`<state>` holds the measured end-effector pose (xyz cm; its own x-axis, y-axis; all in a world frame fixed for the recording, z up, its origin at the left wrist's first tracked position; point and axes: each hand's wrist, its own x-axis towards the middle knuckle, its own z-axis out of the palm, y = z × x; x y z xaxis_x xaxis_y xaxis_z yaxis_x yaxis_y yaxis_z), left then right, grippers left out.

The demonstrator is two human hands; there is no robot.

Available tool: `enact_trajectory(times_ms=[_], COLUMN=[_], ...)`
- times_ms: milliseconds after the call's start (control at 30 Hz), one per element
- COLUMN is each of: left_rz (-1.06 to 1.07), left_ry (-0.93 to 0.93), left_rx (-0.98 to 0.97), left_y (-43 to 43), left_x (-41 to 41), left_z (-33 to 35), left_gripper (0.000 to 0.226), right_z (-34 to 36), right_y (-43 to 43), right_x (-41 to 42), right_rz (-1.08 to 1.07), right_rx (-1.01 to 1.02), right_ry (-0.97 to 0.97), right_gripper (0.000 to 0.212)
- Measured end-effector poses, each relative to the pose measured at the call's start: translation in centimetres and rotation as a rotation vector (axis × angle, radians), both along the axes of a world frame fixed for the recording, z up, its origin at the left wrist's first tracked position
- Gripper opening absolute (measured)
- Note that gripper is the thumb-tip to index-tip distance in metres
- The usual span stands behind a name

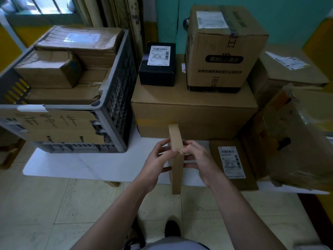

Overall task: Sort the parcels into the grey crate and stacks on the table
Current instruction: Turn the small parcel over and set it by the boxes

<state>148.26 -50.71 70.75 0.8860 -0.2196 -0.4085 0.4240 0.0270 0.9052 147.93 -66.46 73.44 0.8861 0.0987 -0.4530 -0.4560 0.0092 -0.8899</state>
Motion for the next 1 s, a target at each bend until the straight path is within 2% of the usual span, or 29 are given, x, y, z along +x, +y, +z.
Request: enact_trajectory(times_ms=[133,367,767,1000], left_rz=[0.004,0.033,0.041,0.048], left_ry=[0.012,0.004,-0.005,-0.001], left_rx=[0.010,0.047,0.049,0.034], left_y=[0.1,0.5,1.1,1.1], left_x=[0.0,-0.2,-0.4,-0.2], left_z=[-0.3,-0.9,-1.1,-0.9], left_gripper=[0.057,0.043,0.032,0.035], right_z=[-0.6,-1.4,-1.8,-1.6], right_y=[-0.2,-0.3,-0.2,-0.5], right_x=[-0.3,-0.9,-1.3,-1.3], right_rz=[0.040,0.141,0.170,0.181], right_rx=[0.029,0.084,0.106,0.123], right_ry=[-0.021,-0.034,-0.049,-0.075], right_gripper=[0.039,0.050,0.051,0.057])
